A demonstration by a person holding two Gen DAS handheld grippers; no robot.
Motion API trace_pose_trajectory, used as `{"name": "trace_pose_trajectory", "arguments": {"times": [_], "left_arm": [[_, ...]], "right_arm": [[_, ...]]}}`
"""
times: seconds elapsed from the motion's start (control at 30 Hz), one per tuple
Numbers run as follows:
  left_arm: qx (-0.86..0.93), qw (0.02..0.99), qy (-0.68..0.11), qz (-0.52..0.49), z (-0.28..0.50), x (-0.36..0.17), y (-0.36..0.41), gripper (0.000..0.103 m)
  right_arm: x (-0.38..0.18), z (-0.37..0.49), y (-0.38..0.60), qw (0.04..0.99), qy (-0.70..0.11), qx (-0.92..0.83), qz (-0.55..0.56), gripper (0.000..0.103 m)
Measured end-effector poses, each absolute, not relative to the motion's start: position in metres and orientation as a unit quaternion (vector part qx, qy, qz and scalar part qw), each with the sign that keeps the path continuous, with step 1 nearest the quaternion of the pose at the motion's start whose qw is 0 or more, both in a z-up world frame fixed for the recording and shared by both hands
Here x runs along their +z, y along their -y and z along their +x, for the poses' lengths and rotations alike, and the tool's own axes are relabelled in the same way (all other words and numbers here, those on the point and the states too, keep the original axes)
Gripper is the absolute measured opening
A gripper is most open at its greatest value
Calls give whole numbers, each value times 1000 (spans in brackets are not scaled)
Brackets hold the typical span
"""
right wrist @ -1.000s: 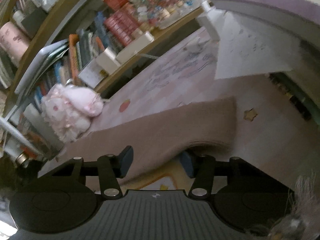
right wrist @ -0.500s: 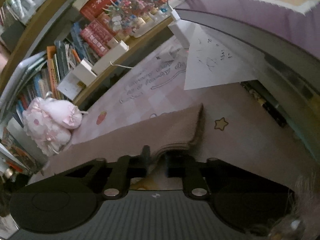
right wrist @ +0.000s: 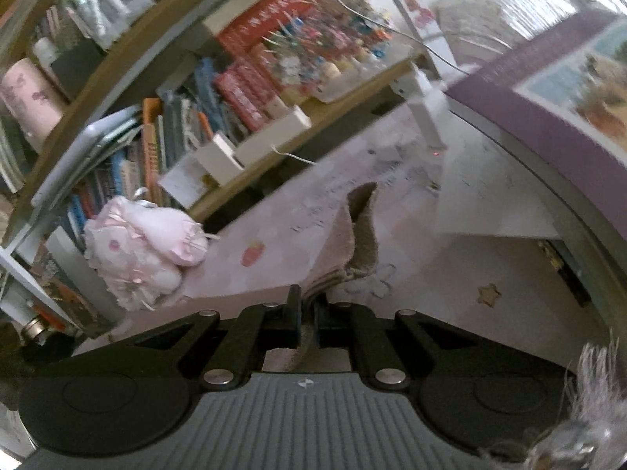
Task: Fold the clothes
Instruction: 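Lift the brown sleeve with the right gripper toward the sweater front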
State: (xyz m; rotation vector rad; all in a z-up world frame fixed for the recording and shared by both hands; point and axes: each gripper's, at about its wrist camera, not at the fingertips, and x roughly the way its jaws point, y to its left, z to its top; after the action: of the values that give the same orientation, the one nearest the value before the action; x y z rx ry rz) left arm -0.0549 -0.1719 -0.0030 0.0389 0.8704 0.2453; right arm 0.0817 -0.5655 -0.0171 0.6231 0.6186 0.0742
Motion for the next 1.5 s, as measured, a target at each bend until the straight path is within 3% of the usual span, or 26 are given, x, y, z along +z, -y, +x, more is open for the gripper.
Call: {"name": "trace_pose_trajectory", "arguments": {"times": [0.43, 1.07, 1.5], "left_arm": [[76, 924, -373, 26, -62, 7, 112, 91], [18, 944, -328, 14, -67, 8, -19, 91], [12, 946, -324, 4, -65, 5, -69, 91]], "right_arm": [[16, 83, 497, 920, -274, 74, 269, 5], [59, 100, 294, 939, -260, 104, 199, 5], [71, 127, 175, 943, -264, 143, 145, 5]]}}
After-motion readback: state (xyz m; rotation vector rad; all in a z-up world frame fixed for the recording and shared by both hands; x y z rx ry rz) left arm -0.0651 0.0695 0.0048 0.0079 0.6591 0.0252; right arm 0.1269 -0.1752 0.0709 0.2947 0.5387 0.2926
